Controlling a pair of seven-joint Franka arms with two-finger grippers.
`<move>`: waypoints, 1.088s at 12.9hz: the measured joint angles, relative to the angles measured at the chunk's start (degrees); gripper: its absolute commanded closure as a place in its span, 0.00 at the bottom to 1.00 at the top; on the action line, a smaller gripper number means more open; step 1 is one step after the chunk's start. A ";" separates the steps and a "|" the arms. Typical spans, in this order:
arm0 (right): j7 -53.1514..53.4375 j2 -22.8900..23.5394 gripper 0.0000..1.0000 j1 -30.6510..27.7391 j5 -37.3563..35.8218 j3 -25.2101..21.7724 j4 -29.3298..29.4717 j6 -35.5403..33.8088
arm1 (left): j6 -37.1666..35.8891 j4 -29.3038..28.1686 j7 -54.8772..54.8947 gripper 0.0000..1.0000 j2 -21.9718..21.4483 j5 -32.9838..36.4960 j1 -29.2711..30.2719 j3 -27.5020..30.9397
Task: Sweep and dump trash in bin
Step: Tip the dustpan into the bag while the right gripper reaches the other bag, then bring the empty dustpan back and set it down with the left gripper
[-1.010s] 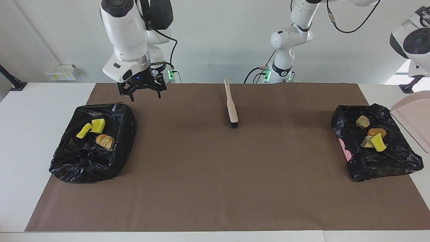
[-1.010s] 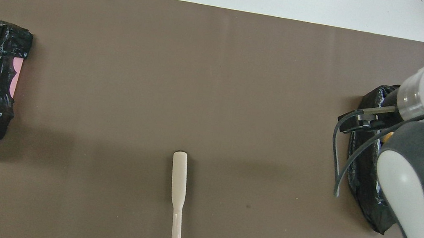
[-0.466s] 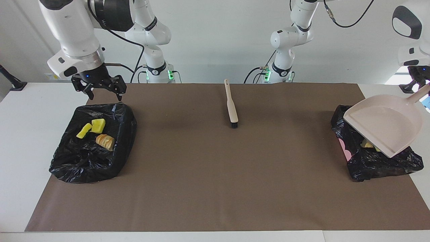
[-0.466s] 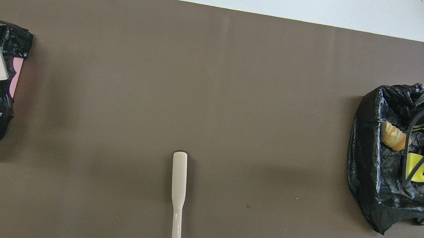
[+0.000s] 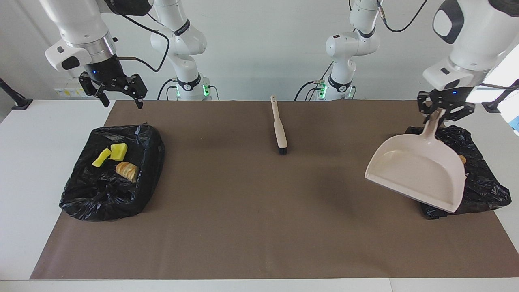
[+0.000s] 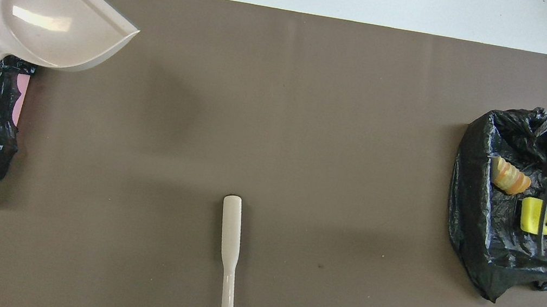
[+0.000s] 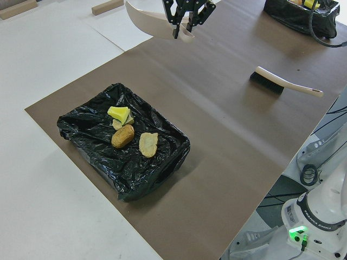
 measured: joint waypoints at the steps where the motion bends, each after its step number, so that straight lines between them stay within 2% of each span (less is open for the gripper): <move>1: 0.14 0.00 0.00 0.00 0.07 0.00 -0.33 0.00 | 2.32 -1.23 -6.92 1.00 0.09 -1.72 -3.40 -0.08; 4: 1.15 -0.24 0.00 0.06 0.31 0.18 -0.76 0.00 | 8.29 -3.77 -22.20 1.00 1.22 -5.97 -10.11 -0.04; 7: 1.17 -0.47 0.00 0.14 0.44 0.36 -0.80 0.01 | 16.20 -4.18 -38.44 1.00 5.85 -6.67 -17.68 -0.05; 10: 1.18 -0.47 0.00 0.09 0.44 0.31 -0.84 0.01 | 22.46 -4.28 -46.82 1.00 12.36 -6.74 -23.98 -0.06; 14: 1.32 -0.47 0.00 0.30 0.65 0.45 -1.03 0.05 | 27.40 -4.36 -48.50 1.00 17.92 -8.25 -28.87 -0.07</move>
